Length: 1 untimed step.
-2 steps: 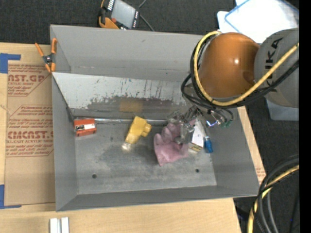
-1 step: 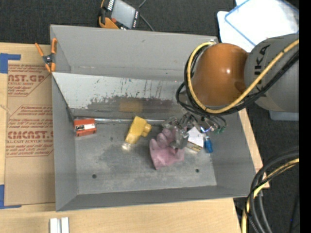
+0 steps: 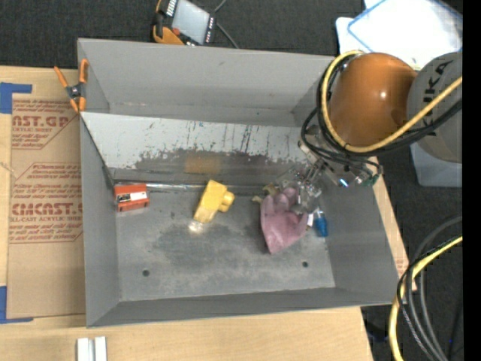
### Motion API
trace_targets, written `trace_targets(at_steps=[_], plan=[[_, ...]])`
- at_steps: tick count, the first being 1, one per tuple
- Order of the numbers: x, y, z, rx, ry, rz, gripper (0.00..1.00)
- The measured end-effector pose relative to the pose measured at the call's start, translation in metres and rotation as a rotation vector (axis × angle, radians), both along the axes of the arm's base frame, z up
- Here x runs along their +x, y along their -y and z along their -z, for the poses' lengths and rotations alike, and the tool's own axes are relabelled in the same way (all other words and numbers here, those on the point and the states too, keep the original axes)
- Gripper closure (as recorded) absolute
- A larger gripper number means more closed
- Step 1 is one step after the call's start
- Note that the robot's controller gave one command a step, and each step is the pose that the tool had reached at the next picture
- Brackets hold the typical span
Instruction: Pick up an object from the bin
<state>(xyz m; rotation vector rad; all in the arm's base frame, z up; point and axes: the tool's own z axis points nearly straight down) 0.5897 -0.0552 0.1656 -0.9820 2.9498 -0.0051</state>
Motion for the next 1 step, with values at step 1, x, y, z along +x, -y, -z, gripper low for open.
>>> trace_targets(at_steps=[1], plan=[[-0.0231,-0.0466,-0.0956,0.008,-0.021,0.078,1.00]])
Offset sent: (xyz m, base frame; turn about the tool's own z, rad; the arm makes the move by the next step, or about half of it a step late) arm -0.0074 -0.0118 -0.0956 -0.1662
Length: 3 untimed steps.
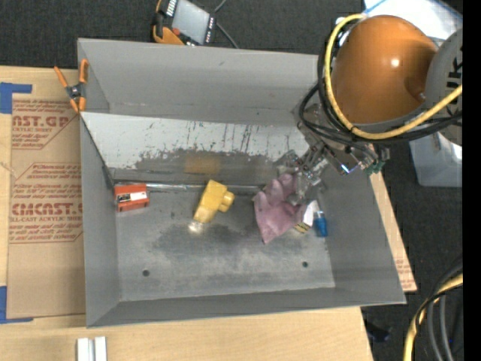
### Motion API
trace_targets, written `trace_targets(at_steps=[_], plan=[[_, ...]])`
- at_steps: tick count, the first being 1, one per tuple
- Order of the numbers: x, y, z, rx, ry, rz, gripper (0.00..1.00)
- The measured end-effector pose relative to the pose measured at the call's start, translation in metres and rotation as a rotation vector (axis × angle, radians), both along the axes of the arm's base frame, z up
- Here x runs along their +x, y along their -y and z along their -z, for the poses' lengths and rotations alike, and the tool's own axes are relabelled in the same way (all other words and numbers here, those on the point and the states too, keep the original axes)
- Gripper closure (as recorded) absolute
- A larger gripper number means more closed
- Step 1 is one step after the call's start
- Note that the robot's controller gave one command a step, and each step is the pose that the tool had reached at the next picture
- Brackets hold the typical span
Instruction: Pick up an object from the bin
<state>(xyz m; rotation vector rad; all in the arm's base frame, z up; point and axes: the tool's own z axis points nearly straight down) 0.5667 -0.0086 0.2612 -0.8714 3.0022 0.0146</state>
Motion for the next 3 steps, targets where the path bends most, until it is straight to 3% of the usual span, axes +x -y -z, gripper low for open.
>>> trace_targets(at_steps=[1,2,3], plan=[[0.008,0.022,0.069,-0.003,0.012,-0.101,1.00],[0.004,0.020,0.097,-0.003,0.006,-0.104,1.00],[-0.013,-0.016,-0.007,-0.001,0.006,-0.040,1.00]])
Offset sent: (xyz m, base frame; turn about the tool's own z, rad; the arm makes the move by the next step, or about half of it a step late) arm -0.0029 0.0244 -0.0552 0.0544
